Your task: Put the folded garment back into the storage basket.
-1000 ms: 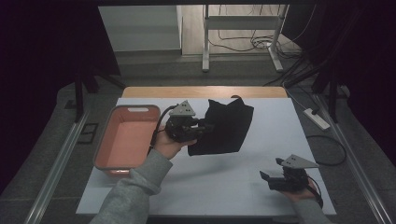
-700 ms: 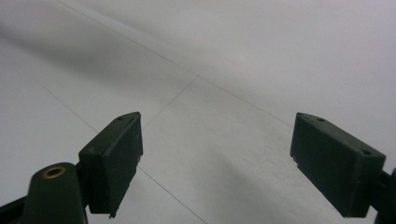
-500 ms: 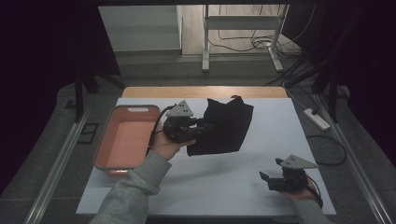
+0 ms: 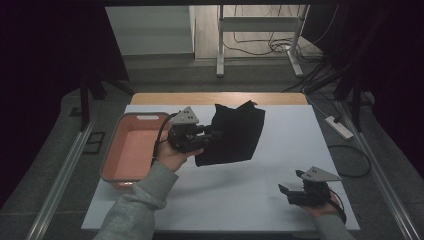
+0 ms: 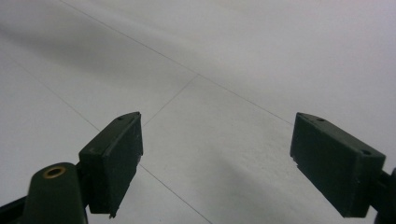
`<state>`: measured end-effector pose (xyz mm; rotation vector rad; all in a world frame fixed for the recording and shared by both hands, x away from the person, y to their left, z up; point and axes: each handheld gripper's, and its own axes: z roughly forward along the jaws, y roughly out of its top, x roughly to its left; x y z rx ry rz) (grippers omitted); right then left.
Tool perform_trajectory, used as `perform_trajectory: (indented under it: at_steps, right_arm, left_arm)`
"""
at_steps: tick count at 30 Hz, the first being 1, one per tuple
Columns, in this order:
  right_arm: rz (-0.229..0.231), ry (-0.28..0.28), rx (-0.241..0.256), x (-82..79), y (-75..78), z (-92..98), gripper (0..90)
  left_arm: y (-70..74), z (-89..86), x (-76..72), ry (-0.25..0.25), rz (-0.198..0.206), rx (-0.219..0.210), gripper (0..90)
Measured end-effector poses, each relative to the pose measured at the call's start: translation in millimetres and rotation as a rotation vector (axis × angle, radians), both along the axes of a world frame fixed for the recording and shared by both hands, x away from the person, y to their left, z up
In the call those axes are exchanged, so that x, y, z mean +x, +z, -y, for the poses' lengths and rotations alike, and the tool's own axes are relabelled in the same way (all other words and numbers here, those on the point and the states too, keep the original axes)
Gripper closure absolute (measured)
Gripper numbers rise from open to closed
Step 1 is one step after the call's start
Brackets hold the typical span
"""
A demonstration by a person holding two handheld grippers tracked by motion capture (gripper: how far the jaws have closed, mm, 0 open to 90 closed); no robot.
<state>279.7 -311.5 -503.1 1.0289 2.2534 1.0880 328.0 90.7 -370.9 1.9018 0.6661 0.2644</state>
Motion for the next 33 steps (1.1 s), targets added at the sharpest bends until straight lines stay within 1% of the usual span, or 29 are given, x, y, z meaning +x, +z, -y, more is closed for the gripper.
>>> perform_trajectory:
  at_steps: [7, 10, 13, 21, 24, 27, 30, 33]
  right_arm:
    - [0.001, -0.002, -0.002, -0.7, 0.1, 0.9, 18.0]
    - [0.003, 0.001, -0.003, -1.3, 0.5, 0.1, 18.0]
    - [-0.001, 0.001, -0.002, -1.4, 0.0, 1.1, 18.0]
    - [-0.004, 0.002, -0.004, -0.8, -0.1, 0.0, 18.1]
    - [-0.005, 0.005, -0.012, -0.8, -0.8, -0.2, 18.0]
    - [-0.006, 0.003, -0.004, -0.4, -0.7, -0.5, 18.1]
    - [-0.009, 0.007, -0.016, -0.3, -1.0, -0.8, 18.0]
    - [-0.01, 0.003, -0.01, 0.0, -1.2, -0.7, 18.1]
  left_arm:
    - [-0.1, -6.1, -1.2, 0.009, -0.001, -0.02, 72.8]
    - [-0.2, -8.8, -1.6, 0.015, 0.003, -0.014, 72.8]
    - [-1.3, -13.0, -1.9, 0.025, -0.002, -0.023, 72.8]
    - [-0.3, -24.2, -4.0, 0.047, 0.002, -0.03, 72.8]
    - [0.3, -27.6, -5.4, 0.053, 0.004, -0.034, 72.8]
    - [0.4, -31.5, -7.0, 0.061, 0.003, -0.041, 72.8]
    - [1.1, -34.1, -8.1, 0.064, 0.008, -0.036, 72.8]
    - [0.6, -37.0, -9.1, 0.071, 0.006, -0.045, 72.8]
